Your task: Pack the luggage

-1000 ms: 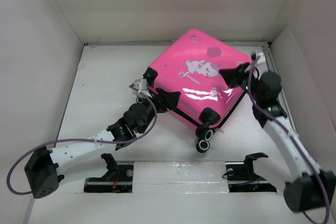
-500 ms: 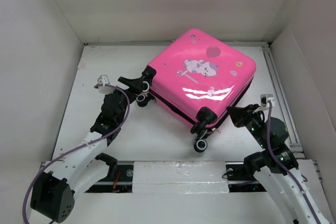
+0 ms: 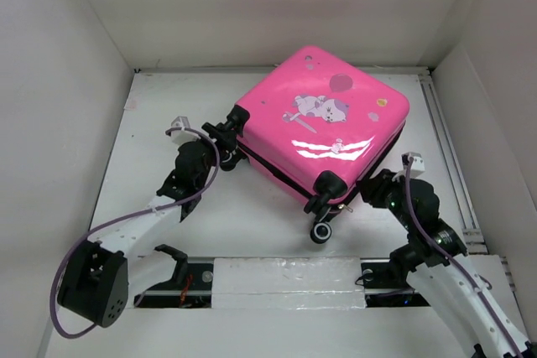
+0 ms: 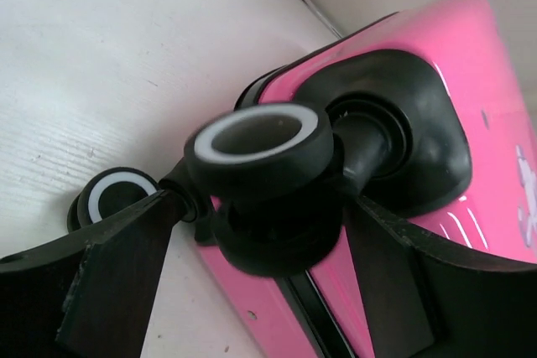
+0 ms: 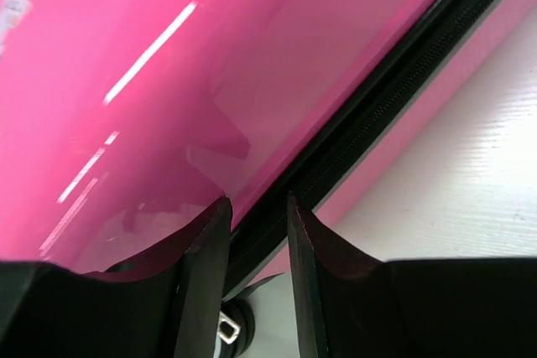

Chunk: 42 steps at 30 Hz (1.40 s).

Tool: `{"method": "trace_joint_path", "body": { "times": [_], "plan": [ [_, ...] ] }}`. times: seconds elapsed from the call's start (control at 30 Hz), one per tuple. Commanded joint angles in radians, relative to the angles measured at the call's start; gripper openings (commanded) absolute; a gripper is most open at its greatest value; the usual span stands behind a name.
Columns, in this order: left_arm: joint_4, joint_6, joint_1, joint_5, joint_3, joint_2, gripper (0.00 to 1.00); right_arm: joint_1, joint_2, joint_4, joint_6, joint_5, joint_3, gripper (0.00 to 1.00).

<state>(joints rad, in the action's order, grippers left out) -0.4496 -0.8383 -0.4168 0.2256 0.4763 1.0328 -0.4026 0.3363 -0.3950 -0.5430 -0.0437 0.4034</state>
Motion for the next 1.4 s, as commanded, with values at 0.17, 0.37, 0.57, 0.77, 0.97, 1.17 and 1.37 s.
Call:
{"method": "trace_joint_path", "body": {
  "times": [0.17, 0.37, 0.57, 0.77, 0.97, 1.17, 1.37],
  "plan": [
    [-0.136, 0.031, 0.038, -0.060, 0.051, 0.073, 0.63, -0.010, 0.034, 0.087, -0.003, 0.134, -0.020, 0.39],
    [-0.159, 0.036, 0.038, -0.060, 0.083, 0.101, 0.29, -0.010, -0.002, -0.015, 0.017, 0.194, 0.012, 0.51],
    [-0.212, 0.045, 0.038, -0.081, 0.093, 0.061, 0.00, -0.010, 0.055, -0.015, 0.054, 0.312, 0.012, 0.52],
    [-0.189, 0.033, 0.038, -0.115, 0.093, -0.054, 0.00, -0.010, 0.113, 0.016, 0.091, 0.392, 0.003, 0.62],
    [-0.153, 0.010, 0.038, -0.144, 0.084, -0.158, 0.00, -0.019, 0.148, 0.038, 0.118, 0.462, 0.003, 0.63],
    [-0.132, -0.035, 0.038, -0.219, 0.126, -0.204, 0.00, -0.019, 0.148, 0.016, 0.127, 0.516, -0.006, 0.58],
    [-0.127, -0.093, 0.038, -0.304, 0.159, -0.195, 0.00, -0.019, 0.150, 0.027, 0.127, 0.525, -0.015, 0.39]
  ]
}}
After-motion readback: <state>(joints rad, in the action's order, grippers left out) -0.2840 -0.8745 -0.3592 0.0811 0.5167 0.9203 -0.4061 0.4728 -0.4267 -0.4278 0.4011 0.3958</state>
